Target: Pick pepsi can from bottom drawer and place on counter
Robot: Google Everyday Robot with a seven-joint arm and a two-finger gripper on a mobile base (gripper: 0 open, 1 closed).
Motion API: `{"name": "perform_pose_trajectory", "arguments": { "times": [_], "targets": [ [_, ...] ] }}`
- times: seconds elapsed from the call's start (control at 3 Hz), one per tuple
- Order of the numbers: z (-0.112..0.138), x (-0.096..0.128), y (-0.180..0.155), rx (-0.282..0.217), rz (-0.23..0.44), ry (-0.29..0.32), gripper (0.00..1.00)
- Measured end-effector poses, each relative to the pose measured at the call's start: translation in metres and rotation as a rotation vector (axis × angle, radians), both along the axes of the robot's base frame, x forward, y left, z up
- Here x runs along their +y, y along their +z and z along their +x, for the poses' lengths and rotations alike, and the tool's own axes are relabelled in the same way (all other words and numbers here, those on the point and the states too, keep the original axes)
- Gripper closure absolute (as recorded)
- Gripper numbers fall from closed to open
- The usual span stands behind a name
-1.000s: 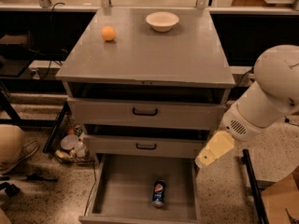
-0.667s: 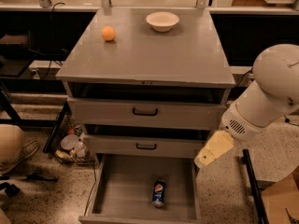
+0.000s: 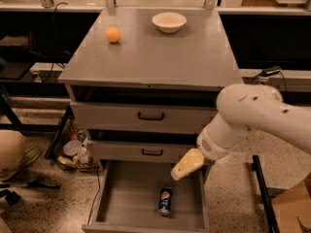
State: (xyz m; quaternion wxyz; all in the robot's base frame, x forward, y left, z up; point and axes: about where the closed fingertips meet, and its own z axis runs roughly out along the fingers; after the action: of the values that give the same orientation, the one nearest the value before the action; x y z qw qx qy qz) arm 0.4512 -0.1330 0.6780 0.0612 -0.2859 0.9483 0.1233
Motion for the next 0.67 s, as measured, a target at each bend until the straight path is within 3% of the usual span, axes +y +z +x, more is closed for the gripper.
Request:
{"name": "perform_pose_trajectory", "arguments": {
  "times": [0.33, 0.67],
  "targets": [
    [0.017, 0.025, -0.069, 0.039, 0.019, -0.123, 0.0],
    [0.026, 0.033, -0.131, 0.065, 0.039, -0.277, 0.0]
  ]
}}
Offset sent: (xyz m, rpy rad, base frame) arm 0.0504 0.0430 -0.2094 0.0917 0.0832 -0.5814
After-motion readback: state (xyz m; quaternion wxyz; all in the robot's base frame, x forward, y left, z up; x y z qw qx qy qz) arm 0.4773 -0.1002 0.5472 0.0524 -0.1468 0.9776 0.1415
